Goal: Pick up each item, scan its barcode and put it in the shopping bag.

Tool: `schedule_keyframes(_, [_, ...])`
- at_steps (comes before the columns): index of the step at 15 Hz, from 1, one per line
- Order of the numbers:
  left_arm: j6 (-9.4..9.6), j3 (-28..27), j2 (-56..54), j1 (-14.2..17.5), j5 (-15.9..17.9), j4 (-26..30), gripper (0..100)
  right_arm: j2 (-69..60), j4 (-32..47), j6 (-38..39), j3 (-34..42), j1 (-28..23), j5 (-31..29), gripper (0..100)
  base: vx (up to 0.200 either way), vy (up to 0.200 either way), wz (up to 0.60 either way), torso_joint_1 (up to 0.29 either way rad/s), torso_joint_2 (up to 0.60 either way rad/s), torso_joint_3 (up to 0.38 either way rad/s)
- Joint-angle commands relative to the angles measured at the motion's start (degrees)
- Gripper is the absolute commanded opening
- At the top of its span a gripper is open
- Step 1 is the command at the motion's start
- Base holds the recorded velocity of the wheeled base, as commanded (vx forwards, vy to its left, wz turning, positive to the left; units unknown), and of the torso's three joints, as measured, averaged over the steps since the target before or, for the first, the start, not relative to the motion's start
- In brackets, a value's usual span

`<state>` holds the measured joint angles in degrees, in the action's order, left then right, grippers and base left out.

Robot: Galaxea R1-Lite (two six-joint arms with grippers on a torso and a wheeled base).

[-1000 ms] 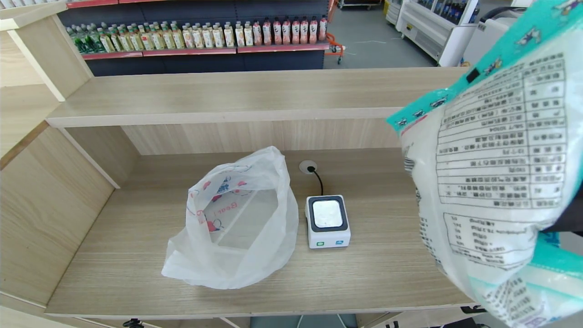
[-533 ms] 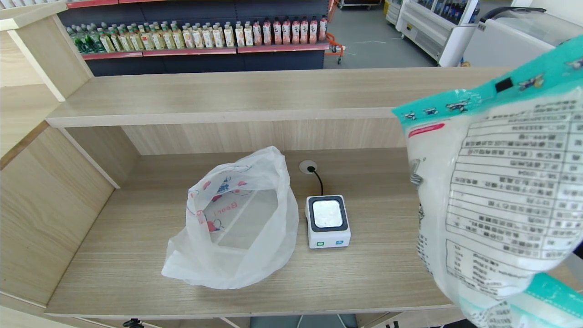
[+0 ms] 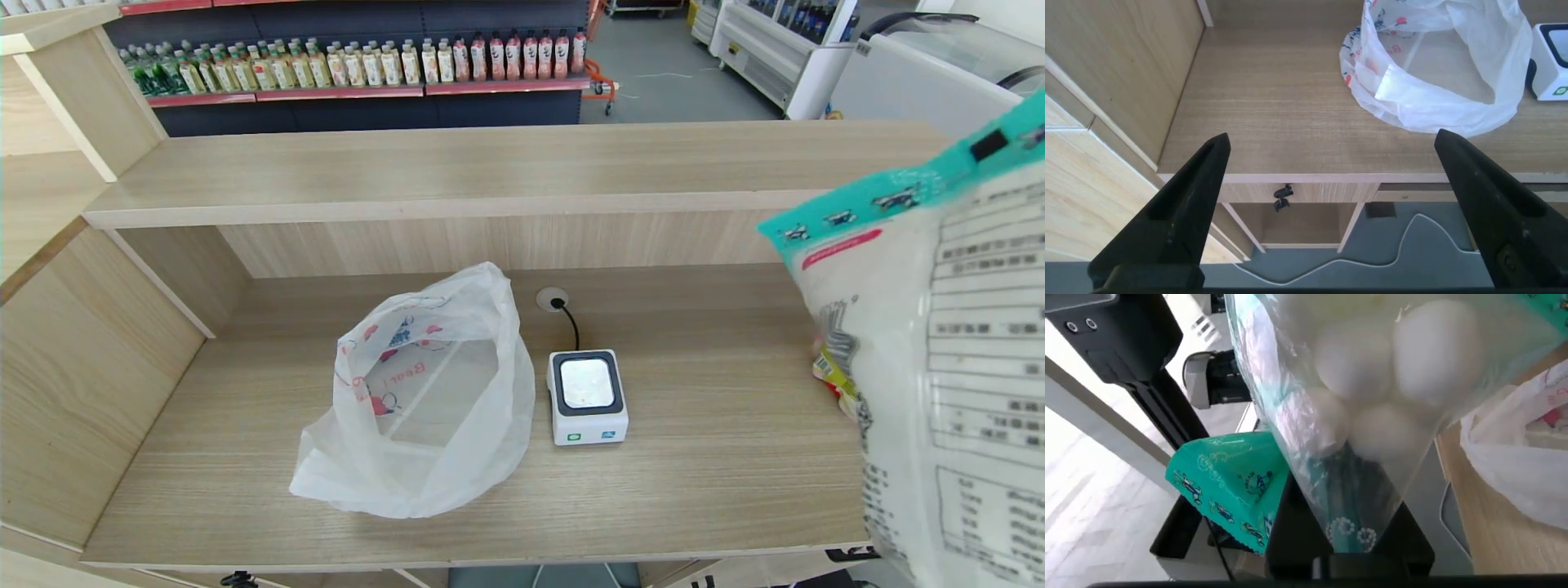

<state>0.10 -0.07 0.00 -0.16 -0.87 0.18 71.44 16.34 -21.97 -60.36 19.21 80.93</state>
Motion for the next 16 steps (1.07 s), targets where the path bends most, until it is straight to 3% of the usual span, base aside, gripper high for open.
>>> schedule_keyframes(1, [-0.01, 0.0, 0.0, 0.0, 0.0, 0.0, 100, -0.2, 0.3, -1.7, -1.3, -0.6, 0.0, 0, 0.000, 0.000, 0.00, 0.000, 0.00, 0.000])
schedule_keyframes(4, [-0.01, 0.0, 0.0, 0.0, 0.0, 0.0, 100, 1.4, 3.6, -13.1, -0.2, -0.6, -1.3, 0, 0.000, 0.000, 0.00, 0.000, 0.00, 0.000])
schedule_keyframes(14, [-0.01, 0.0, 0.0, 0.0, 0.0, 0.0, 100, 2.6, 5.1, -16.9, -7.8, -4.9, -1.7, 0, 0.000, 0.000, 0.00, 0.000, 0.00, 0.000])
schedule_keyframes(16, [-0.01, 0.0, 0.0, 0.0, 0.0, 0.0, 100, 1.5, 7.2, -14.0, -10.6, -5.2, -6.6, 0, 0.000, 0.000, 0.00, 0.000, 0.00, 0.000])
